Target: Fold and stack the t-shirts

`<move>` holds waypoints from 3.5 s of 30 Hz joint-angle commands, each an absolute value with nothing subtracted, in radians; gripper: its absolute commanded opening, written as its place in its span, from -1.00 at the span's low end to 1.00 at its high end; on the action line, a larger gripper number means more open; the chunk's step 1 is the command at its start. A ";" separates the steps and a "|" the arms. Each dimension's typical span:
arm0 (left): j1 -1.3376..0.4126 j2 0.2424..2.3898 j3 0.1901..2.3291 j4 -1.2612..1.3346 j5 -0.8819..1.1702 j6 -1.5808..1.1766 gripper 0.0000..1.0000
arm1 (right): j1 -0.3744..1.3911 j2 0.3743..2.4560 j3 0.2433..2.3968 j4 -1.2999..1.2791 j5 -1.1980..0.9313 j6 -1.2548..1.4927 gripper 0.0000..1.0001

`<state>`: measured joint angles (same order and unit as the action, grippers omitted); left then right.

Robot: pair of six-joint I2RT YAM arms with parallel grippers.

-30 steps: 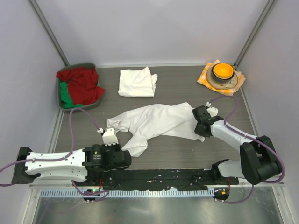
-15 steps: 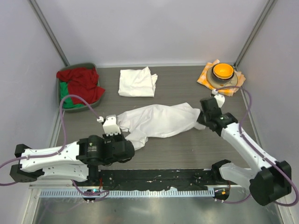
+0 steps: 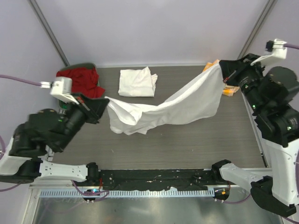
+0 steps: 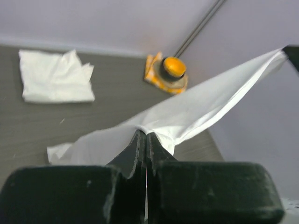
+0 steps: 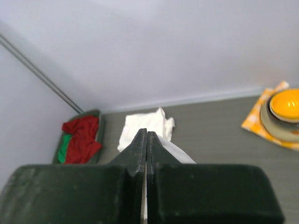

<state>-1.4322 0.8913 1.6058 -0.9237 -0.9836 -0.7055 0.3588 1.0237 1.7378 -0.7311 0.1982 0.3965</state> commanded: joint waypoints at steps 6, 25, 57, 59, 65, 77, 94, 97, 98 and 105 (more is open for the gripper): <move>-1.436 0.910 1.879 -0.614 -0.625 -0.236 -0.99 | 0.359 1.040 2.061 -0.721 -0.043 0.304 -0.99; -1.434 0.894 2.033 -0.531 -0.318 -0.229 -1.00 | 0.357 1.002 2.345 -0.712 -0.227 0.351 -0.99; -1.228 0.972 1.072 -0.147 -0.917 -0.290 -0.99 | 0.357 1.057 1.247 -0.362 0.252 0.486 -0.98; -1.155 1.038 1.057 -0.115 -0.836 -0.343 -1.00 | 0.357 1.089 1.243 -0.354 0.258 0.485 -0.98; -0.775 1.230 1.110 -0.071 -0.493 -0.419 -1.00 | 0.359 1.189 1.239 -0.301 0.298 0.485 -0.99; -0.434 1.483 1.439 -0.110 -0.224 -0.364 -1.00 | 0.353 1.308 1.242 -0.135 0.425 0.508 -0.99; -0.938 1.189 1.618 -0.153 -0.486 0.100 -0.99 | 0.382 0.960 1.377 0.006 -0.084 0.227 -0.98; -1.095 1.151 1.627 -0.134 -0.543 0.181 -0.99 | 0.382 0.905 1.468 -0.064 -0.146 0.206 -0.98; -1.124 1.143 1.631 -0.133 -0.551 0.198 -1.00 | 0.382 0.896 1.509 -0.092 -0.164 0.201 -0.98; -1.359 1.057 1.658 -0.097 -0.580 0.299 -0.99 | 0.382 0.830 1.637 -0.163 -0.216 0.186 -0.98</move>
